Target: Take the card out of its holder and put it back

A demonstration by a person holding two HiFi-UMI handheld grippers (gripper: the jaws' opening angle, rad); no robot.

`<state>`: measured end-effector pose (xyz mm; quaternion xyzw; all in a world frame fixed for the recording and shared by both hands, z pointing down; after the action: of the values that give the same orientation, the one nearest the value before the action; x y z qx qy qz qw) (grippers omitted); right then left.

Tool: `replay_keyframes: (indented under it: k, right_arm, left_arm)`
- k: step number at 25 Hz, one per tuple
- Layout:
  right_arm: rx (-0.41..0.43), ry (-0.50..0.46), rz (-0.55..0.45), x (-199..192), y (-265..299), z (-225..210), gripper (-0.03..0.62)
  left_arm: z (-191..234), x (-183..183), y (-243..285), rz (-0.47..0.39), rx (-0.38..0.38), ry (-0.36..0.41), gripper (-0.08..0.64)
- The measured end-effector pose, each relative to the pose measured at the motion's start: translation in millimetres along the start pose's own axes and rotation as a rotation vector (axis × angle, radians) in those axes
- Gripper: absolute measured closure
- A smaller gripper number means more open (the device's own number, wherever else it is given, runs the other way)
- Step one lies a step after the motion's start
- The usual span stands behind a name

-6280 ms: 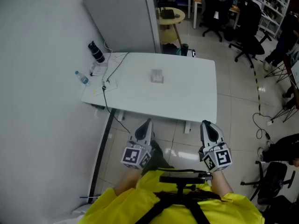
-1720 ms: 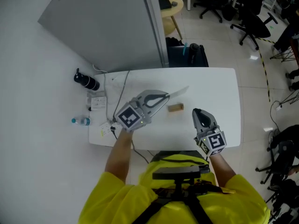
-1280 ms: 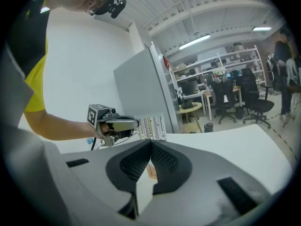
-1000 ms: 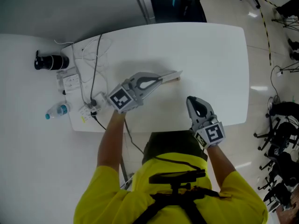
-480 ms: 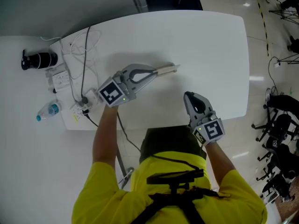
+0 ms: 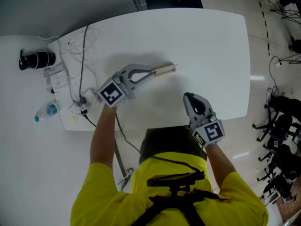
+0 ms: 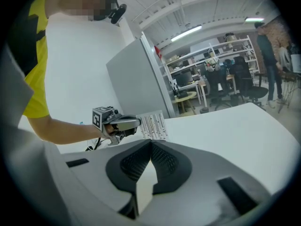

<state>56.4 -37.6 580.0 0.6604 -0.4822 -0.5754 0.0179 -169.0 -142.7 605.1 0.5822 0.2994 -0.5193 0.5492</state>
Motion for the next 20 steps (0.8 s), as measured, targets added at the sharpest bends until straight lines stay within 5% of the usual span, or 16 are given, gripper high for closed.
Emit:
replay_keyframes:
  k: [9,11,13,20]
  right_arm:
    - [-0.008,0.011,-0.003,-2.5,9.0,-11.0,0.586]
    - [0.000,0.015,-0.009,0.4,10.1,-11.3,0.586]
    - [0.009,0.008,-0.020,8.2,7.0,-10.1,0.586]
    - [-0.021,-0.074,-0.123,88.3,-40.7,7.7,0.586]
  left_arm:
    - [-2.3,-32.2,15.2,0.004,0.087,-0.066,0.537]
    - [-0.1,-30.5,12.5,-0.011,0.128,-0.088,0.473]
    - [0.2,-18.5,-0.9,-0.068,0.206,-0.114,0.399]
    - [-53.7,78.7,-81.7,-0.219,0.620,-0.164,0.420]
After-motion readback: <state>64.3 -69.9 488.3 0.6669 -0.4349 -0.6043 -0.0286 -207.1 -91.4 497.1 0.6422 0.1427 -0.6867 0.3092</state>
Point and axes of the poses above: the fingertips, and each gripper's own axes: y forward along the fingers, z to its left, x out of its top, the point moved 8 cm from there along -y, backward along the fingers, and after that the axes turned 10 degrees about z, right-handed, at the moved point
